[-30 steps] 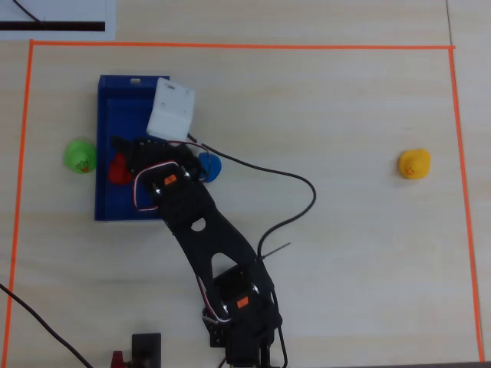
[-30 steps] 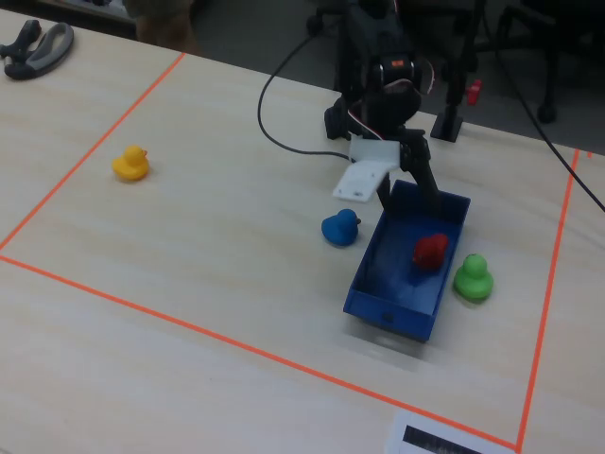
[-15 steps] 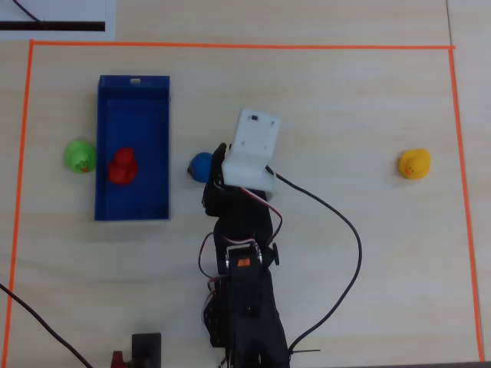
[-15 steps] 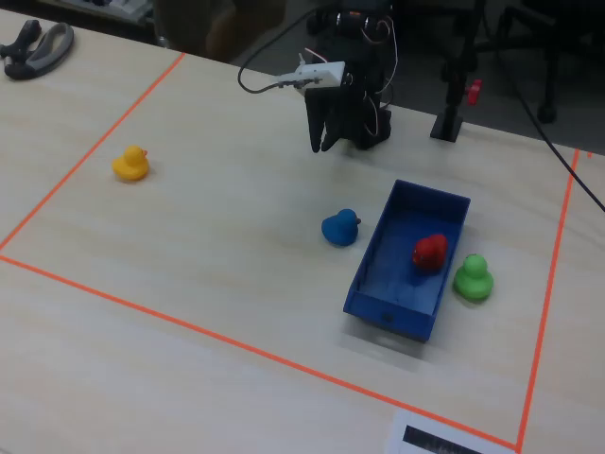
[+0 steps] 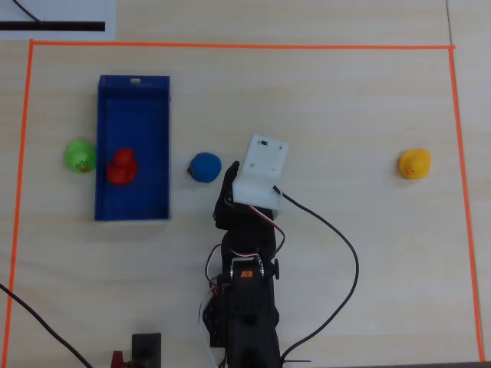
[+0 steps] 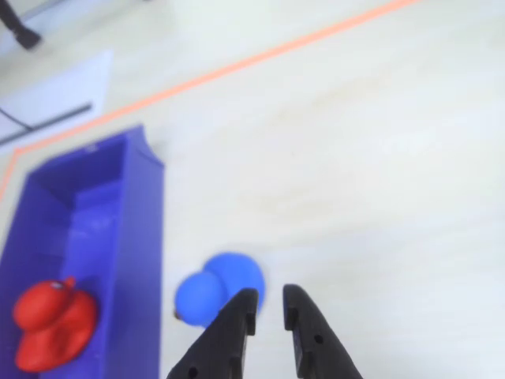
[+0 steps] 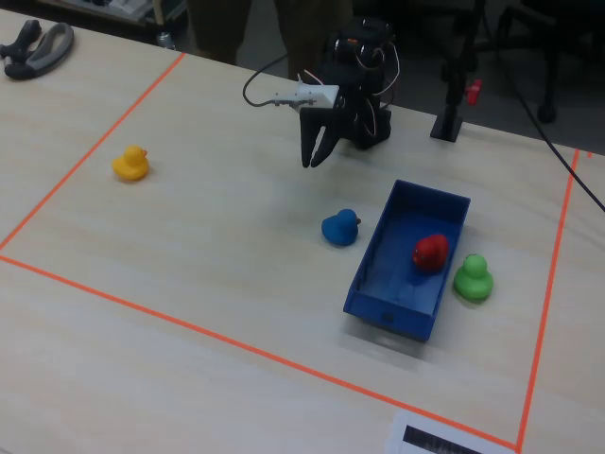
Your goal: Grasp red duck and put it into box.
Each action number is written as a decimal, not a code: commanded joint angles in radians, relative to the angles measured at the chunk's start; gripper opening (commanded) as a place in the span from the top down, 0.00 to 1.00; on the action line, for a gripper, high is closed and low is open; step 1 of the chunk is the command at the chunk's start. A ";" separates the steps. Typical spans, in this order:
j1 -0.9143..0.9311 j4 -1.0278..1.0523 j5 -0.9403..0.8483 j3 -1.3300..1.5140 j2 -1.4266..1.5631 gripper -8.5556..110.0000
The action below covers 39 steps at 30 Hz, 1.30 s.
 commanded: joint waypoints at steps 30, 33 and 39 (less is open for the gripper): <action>-0.084 0.565 -0.023 0.120 0.008 0.89; -0.084 0.565 -0.023 0.120 0.008 0.89; -0.084 0.565 -0.023 0.120 0.008 0.89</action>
